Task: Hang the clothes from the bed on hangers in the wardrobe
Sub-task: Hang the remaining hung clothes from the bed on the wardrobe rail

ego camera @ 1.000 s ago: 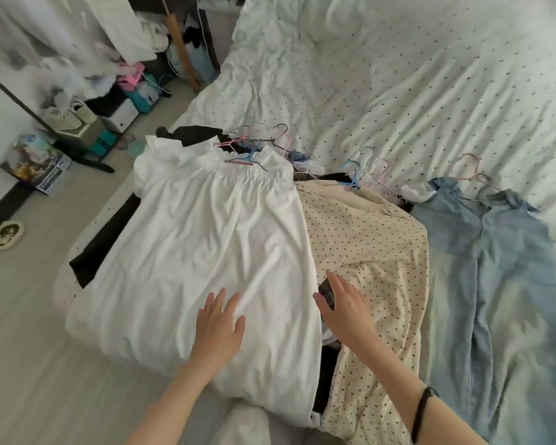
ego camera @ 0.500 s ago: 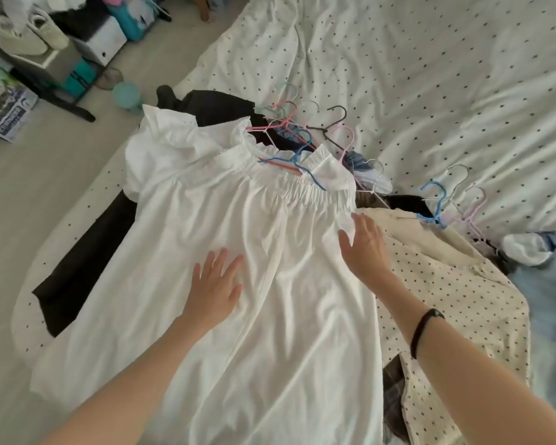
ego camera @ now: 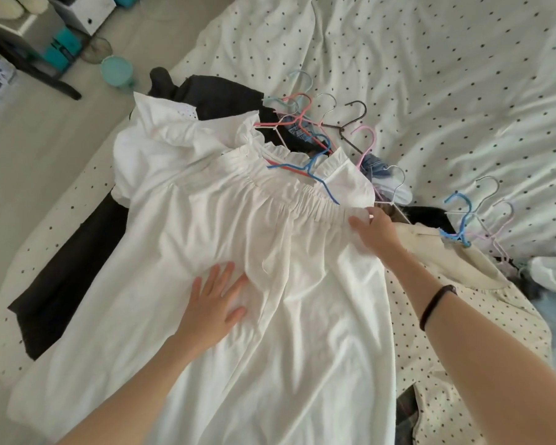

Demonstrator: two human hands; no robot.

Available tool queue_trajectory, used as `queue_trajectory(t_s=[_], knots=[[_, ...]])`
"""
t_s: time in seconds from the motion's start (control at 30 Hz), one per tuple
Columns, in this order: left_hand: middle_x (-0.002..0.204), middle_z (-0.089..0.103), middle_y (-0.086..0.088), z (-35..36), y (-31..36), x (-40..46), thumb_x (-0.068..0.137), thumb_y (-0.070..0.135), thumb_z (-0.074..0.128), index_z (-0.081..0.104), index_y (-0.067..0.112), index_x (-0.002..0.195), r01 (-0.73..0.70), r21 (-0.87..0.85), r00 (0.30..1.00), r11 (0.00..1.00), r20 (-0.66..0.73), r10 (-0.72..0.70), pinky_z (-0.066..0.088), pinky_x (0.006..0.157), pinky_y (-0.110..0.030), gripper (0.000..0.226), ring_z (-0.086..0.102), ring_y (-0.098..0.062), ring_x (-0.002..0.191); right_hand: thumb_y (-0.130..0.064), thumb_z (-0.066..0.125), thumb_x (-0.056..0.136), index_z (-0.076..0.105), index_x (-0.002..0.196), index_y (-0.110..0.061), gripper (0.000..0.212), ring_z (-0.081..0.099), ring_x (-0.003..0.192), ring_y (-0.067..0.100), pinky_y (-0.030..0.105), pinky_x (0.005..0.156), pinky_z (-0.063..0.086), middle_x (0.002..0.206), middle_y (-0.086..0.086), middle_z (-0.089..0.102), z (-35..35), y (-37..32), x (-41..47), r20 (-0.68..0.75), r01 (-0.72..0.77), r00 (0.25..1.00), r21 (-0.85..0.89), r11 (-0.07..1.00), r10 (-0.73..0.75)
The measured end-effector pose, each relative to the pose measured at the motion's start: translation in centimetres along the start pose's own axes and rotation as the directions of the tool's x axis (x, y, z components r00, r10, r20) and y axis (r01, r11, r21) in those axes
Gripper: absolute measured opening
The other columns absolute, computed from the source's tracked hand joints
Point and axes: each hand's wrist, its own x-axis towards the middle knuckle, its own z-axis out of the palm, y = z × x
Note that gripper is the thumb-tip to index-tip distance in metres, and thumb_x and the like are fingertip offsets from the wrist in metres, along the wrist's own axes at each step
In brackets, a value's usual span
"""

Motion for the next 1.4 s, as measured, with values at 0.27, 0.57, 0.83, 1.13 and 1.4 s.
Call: queue_trajectory(t_s=[0.27, 0.57, 0.83, 1.13, 1.4], knots=[[0.147, 0.033, -0.015, -4.5, 3.1, -0.3, 0.094, 0.036, 0.030, 0.038, 0.010, 0.140, 0.054, -0.243, 0.950, 0.969, -0.285, -0.125, 0.026, 0.109, -0.047, 0.053, 0.028, -0.032, 0.137, -0.035, 0.050, 0.092, 0.052, 0.082, -0.004, 0.033, 0.047, 0.077, 0.025, 0.031, 0.065, 0.031, 0.071, 0.003, 0.050, -2.7, -0.9, -4.6, -0.196, 0.157, 0.968, -0.025, 0.987, -0.159], [0.145, 0.028, -0.029, -14.9, 10.8, 1.2, 0.087, 0.041, 0.029, 0.032, 0.001, 0.140, -0.108, -0.030, 0.877, 0.994, -0.473, 0.081, 0.028, 0.101, -0.060, 0.067, 0.028, -0.050, 0.131, -0.030, 0.055, 0.090, 0.037, 0.061, -0.015, 0.038, 0.043, 0.063, 0.021, 0.032, 0.056, 0.029, 0.062, -0.001, 0.044, -12.3, 6.2, -16.9, -0.456, 0.324, 0.841, -0.007, 0.946, -0.292], [0.107, 0.063, -0.014, -16.3, 24.0, -5.9, 0.088, 0.025, 0.060, 0.060, 0.004, 0.111, -0.480, -0.059, 0.769, 0.876, -0.508, 0.387, 0.038, 0.089, -0.042, 0.032, 0.055, -0.034, 0.104, -0.054, 0.049, 0.079, 0.041, 0.061, -0.009, 0.049, 0.043, 0.065, 0.022, 0.035, 0.059, 0.019, 0.057, 0.000, 0.045, -19.3, 18.7, -32.0, -0.704, 0.304, 0.675, -0.008, 0.953, -0.221], [0.089, 0.064, -0.010, -10.2, 44.0, -21.3, 0.082, 0.041, 0.055, 0.068, 0.006, 0.092, -0.842, -0.021, 0.498, 0.540, -0.417, 0.761, 0.034, 0.078, -0.032, 0.039, 0.055, -0.029, 0.089, -0.040, 0.058, 0.087, 0.048, 0.067, -0.002, 0.044, 0.043, 0.061, 0.019, 0.035, 0.058, 0.036, 0.061, 0.009, 0.048, -20.2, 38.9, -54.2, -0.874, 0.156, 0.448, 0.282, 0.947, 0.186], [0.079, 0.057, 0.004, 1.5, 57.0, -37.8, 0.086, 0.031, 0.063, 0.060, 0.021, 0.081, -0.932, -0.226, 0.345, 0.283, -0.314, 0.885, 0.038, 0.080, -0.033, 0.011, 0.050, -0.022, 0.088, -0.024, 0.070, 0.081, 0.044, 0.060, -0.002, 0.039, 0.037, 0.056, 0.013, 0.023, 0.054, 0.030, 0.061, -0.001, 0.042, -17.6, 51.9, -75.0, -0.907, 0.104, 0.069, 0.421, 0.901, 0.416]])
